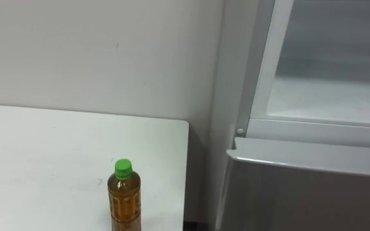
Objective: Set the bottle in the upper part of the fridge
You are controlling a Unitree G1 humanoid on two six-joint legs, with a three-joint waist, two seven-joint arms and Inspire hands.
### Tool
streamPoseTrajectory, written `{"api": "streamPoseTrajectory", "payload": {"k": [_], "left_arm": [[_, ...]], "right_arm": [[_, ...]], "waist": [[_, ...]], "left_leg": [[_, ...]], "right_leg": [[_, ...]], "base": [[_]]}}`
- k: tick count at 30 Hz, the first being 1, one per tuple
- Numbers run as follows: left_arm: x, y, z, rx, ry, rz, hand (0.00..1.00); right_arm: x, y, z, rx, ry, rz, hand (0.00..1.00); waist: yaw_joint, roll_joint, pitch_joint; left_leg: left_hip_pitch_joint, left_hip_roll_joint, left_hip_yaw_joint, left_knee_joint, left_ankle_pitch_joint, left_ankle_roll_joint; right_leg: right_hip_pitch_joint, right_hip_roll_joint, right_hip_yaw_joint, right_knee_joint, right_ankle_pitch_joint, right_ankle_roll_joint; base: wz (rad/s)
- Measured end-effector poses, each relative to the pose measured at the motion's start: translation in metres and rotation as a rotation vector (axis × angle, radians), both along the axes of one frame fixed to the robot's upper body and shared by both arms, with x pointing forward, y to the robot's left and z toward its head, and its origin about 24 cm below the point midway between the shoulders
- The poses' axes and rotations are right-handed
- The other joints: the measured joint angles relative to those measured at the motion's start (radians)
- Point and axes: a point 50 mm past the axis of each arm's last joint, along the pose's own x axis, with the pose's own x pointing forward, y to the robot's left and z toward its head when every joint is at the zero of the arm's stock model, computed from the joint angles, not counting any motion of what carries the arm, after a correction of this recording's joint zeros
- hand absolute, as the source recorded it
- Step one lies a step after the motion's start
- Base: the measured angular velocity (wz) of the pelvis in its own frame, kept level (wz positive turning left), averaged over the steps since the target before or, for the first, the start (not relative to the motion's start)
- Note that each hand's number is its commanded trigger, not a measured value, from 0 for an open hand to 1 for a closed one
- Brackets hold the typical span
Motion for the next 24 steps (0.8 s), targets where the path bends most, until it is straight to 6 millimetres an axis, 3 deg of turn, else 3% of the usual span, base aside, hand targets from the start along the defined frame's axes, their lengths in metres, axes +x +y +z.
{"api": "streamPoseTrajectory", "payload": {"k": [9, 16, 24], "left_arm": [[0.004, 0.001, 0.001, 0.007, -0.009, -0.011, 0.00], [0.004, 0.002, 0.001, 0.010, -0.014, -0.012, 0.00], [0.005, 0.008, 0.003, 0.051, -0.015, -0.024, 0.00]], "right_arm": [[0.011, 0.003, 0.002, 0.026, -0.053, 0.012, 0.00], [0.040, 0.008, 0.012, 0.030, -0.180, 0.077, 0.00], [0.086, 0.019, 0.038, 0.049, -0.420, 0.128, 0.00]], "waist": [[0.004, 0.002, 0.0001], [0.004, 0.001, -0.0001], [0.010, -0.016, -0.0041]], "left_leg": [[0.001, 0.000, -0.002, 0.000, 0.000, 0.000], [0.001, 0.000, -0.002, -0.001, 0.000, 0.000], [0.003, 0.000, 0.000, 0.001, 0.000, 0.000]], "right_leg": [[0.003, 0.000, -0.003, -0.002, 0.000, 0.000], [0.001, 0.000, -0.003, 0.001, 0.000, 0.000], [0.001, 0.000, 0.000, 0.003, 0.000, 0.000]], "base": [[0.01], [0.00], [0.00]]}}
